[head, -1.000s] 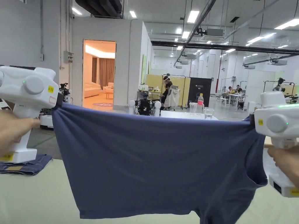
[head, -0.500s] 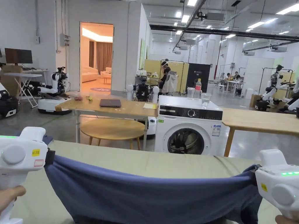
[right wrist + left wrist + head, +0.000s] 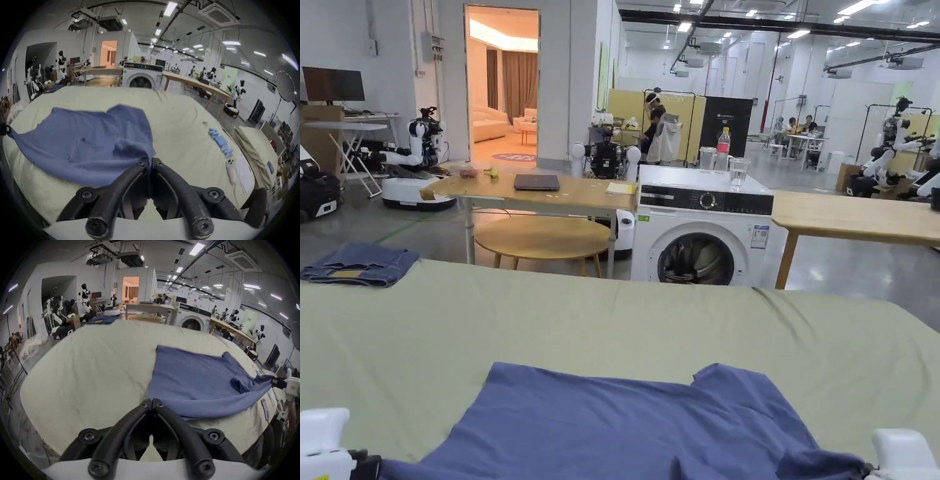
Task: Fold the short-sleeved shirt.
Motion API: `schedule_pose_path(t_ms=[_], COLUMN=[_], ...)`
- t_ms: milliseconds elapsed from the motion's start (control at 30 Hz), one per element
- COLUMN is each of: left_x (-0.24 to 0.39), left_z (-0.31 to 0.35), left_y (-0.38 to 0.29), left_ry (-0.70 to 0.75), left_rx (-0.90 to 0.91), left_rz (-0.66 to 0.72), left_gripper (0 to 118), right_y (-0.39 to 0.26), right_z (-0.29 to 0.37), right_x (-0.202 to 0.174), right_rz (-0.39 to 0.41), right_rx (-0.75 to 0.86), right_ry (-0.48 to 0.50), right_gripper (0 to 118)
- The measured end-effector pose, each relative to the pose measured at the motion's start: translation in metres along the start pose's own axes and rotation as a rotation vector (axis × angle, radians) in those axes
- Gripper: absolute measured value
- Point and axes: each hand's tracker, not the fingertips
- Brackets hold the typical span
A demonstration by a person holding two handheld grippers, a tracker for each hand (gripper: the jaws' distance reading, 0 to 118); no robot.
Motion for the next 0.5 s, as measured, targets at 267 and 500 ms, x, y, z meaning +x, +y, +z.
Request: schedule_pose_path(t_ms=[267, 500], left_x=[-0.008, -0.002], left_z=[-0.033, -0.051], left_y=[-0.056, -0.069], left_ry=[0.043, 0.069], left_rx=[-0.128, -0.171], left_rz=[0.007, -0.009], left_gripper=[0, 0], right_y=[-0.057, -0.072], right_z=[-0.028, -0.043], right_x=[-0.004, -0.013], right_rz=[0.083, 0.081], right_rx=[-0.147, -0.168], right_ry=[-0.021, -0.027], right_gripper=[3, 5])
